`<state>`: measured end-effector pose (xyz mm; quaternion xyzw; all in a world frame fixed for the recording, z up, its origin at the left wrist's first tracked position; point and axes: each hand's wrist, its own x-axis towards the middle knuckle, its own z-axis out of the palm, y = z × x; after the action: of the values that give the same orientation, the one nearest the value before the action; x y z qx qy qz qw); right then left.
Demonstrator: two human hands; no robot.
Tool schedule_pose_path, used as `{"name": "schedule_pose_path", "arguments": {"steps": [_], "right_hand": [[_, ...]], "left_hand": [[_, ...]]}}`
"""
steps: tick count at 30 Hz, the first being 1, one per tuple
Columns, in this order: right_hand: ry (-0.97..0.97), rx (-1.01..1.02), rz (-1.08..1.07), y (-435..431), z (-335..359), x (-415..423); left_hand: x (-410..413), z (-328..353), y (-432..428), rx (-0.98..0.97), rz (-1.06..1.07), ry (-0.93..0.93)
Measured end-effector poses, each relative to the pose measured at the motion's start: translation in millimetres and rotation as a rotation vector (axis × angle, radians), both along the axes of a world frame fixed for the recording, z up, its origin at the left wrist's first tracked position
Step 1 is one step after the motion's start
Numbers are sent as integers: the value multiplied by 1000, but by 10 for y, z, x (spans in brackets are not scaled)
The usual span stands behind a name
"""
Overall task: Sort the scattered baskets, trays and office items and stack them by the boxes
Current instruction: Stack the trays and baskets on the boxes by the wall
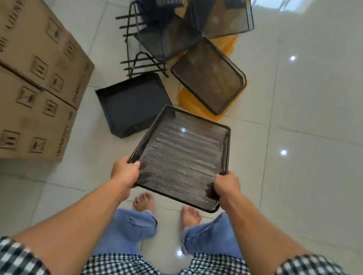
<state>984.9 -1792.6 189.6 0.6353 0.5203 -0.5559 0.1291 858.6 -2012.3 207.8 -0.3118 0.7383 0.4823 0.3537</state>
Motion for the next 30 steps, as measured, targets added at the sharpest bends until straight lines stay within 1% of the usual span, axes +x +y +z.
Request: {"name": "schedule_pose_path", "arguments": {"steps": [2, 4, 7, 11, 14, 16, 21, 27, 30], "right_hand": [[61, -37, -32, -65, 433, 86], [122, -67, -40, -83, 791, 128], [190, -95, -51, -84, 1183, 60], [266, -146, -73, -32, 1556, -249], [340, -179, -35, 5, 1808, -518], [398, -140, 29, 17, 1956, -703], [477, 55, 122, -132, 2192, -1117], [575, 140, 233, -597, 2382, -1588], [601, 143, 295, -871, 2481, -1860]], "left_hand": [[67, 404, -25, -72, -36, 92], [127, 759, -29, -124, -28, 159], [160, 1154, -16, -169, 43, 234], [72, 1534, 48, -272, 133, 335], [-30, 1787, 70, -285, 227, 385], [-116, 1940, 54, -267, 266, 421], [-315, 2258, -119, -281, 331, 514], [-606, 2521, -623, -279, 415, 612], [-769, 2594, -930, -304, 454, 618]]}}
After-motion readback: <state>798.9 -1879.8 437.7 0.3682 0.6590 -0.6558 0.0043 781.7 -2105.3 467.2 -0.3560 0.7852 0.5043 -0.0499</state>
